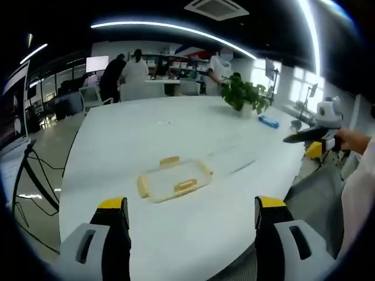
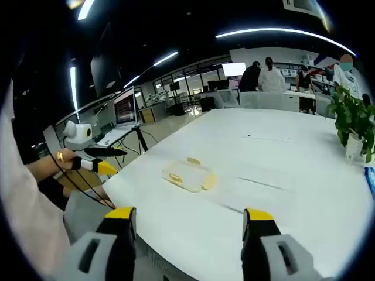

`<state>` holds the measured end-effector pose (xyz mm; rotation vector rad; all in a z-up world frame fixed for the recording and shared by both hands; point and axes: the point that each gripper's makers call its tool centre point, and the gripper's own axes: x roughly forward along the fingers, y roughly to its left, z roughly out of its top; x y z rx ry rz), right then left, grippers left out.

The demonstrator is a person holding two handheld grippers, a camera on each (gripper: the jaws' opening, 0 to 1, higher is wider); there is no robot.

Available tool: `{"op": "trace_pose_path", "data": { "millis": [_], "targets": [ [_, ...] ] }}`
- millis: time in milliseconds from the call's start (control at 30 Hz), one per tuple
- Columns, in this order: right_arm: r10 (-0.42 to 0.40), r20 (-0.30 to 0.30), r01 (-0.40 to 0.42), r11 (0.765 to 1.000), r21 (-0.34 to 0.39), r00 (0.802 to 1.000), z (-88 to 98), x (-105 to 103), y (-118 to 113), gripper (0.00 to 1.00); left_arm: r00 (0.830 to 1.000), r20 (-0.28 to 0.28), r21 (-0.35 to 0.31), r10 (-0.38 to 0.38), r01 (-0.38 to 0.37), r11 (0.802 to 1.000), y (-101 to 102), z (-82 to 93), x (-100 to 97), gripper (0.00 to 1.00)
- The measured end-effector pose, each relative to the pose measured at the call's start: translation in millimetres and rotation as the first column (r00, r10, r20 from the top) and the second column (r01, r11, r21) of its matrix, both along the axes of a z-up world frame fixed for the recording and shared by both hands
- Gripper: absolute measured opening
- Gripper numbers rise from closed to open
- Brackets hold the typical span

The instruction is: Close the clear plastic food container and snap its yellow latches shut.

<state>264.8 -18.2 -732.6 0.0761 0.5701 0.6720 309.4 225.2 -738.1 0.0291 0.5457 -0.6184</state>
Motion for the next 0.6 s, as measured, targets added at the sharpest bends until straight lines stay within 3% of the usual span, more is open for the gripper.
{"op": "trace_pose_path", "data": {
  "millis": [333, 600],
  "targets": [
    [0.012, -0.024, -0.012, 1.0, -0.02, 1.0, -4.7, -1, 3, 0.75, 1.0, -0.01, -0.008, 0.003, -0.003, 1.0, -2, -2.0, -0.7, 0.87],
    [0.021, -0.028, -0.022, 0.999, -0.04, 0.999, -6.5, 2, 6, 0.75, 0.999, -0.003, -0.002, -0.037, 0.037, 0.999, -12, -2.5, 2.2, 0.87]
  ]
}}
